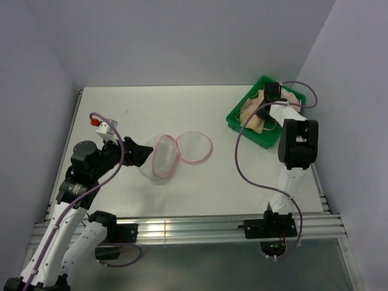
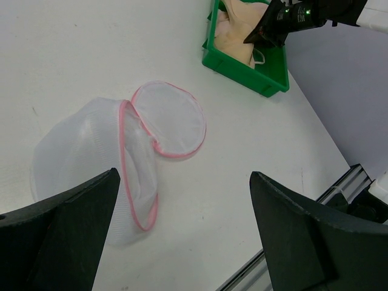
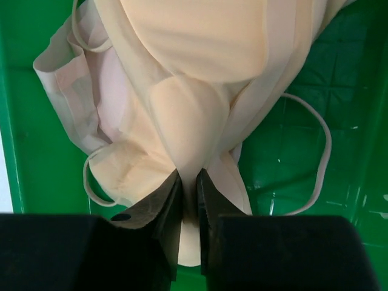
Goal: Place the bra in the laundry bag and zip it closed
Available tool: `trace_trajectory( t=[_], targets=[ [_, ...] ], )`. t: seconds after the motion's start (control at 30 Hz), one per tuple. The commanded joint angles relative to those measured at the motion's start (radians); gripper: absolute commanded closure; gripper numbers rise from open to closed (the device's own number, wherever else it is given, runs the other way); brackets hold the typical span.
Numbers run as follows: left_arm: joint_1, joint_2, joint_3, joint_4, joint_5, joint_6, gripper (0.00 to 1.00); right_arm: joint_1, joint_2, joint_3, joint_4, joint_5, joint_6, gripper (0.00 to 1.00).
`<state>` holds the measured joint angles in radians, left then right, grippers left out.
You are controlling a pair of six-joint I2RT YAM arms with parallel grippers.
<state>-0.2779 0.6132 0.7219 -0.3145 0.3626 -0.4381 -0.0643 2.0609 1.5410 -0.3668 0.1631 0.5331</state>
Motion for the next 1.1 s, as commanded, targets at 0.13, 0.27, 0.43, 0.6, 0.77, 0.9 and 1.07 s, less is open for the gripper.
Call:
trace_trajectory(
  t=[0.13,0.27,0.43,0.6,0.77,0.9,1.07],
  targets=[
    [0.013,0.017,-0.006,0.041,0.038,0.01,0.04,-0.005,-0.252,-0.11,0.152,0.027,-0.013,0.83],
    [0.016,0.029,-0.006,0.046,0.048,0.006,0.04,-0.005,-0.395,-0.202,0.248,-0.003,-0.022,0.84],
    [0.016,0.048,-0.009,0.077,0.084,-0.011,0.03,-0.003,-0.548,-0.321,0.322,-0.095,-0.01,0.83],
    [0.014,0.086,-0.018,0.14,0.163,-0.077,0.02,-0.003,-0.685,-0.413,0.335,-0.157,0.01,0.83],
    [-0.012,0.134,-0.007,0.221,0.211,-0.154,0.02,0.046,-0.939,-0.53,0.321,-0.258,0.021,0.83],
    [-0.113,0.201,0.043,0.247,0.155,-0.171,0.02,0.118,-1.187,-0.613,0.197,-0.229,0.022,0.82],
    [-0.322,0.292,0.1,0.272,0.036,-0.18,0.02,0.246,-1.401,-0.818,0.042,-0.266,0.048,0.8]
  ],
)
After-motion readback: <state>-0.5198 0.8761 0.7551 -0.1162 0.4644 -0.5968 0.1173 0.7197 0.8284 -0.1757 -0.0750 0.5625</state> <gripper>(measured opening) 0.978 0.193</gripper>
